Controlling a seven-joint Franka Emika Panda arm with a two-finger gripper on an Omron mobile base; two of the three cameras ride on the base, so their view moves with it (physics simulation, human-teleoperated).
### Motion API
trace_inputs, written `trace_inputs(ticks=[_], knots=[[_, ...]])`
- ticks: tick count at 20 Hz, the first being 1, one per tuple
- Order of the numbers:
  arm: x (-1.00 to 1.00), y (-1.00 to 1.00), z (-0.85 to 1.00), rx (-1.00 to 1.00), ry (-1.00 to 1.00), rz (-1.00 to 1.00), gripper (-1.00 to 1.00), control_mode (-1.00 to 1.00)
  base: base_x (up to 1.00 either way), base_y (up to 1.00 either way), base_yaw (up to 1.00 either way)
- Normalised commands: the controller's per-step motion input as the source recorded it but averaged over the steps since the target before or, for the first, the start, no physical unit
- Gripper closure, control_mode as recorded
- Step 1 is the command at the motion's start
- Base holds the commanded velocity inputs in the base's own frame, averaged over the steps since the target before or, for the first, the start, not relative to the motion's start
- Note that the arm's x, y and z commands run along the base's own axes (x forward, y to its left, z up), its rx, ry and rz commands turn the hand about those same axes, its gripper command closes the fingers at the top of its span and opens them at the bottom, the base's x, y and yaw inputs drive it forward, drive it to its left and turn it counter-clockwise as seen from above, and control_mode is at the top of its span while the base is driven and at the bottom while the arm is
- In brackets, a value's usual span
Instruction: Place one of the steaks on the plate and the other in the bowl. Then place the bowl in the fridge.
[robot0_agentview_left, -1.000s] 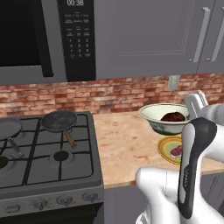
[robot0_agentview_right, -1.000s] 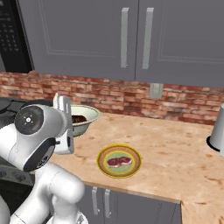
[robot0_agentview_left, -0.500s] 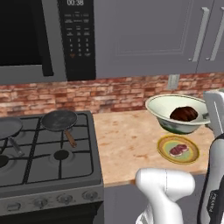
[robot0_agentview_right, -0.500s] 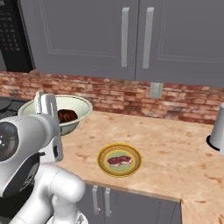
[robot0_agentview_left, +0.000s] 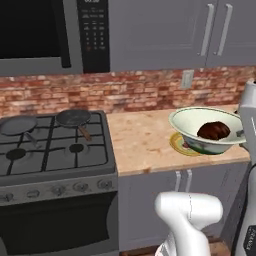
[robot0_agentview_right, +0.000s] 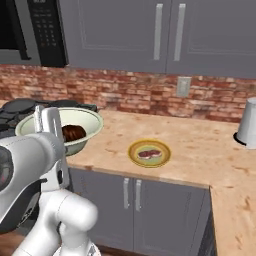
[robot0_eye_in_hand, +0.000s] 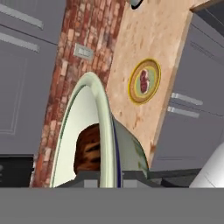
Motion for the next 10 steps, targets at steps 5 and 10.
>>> trace_inputs(ticks=[5,10], knots=[[0.00,0.00,0.00,0.00,0.00,0.00,1.00,1.00,-1.00,0.06,0.00],[0.00,0.00,0.00,0.00,0.00,0.00,1.00,1.00,-1.00,0.25,0.02]])
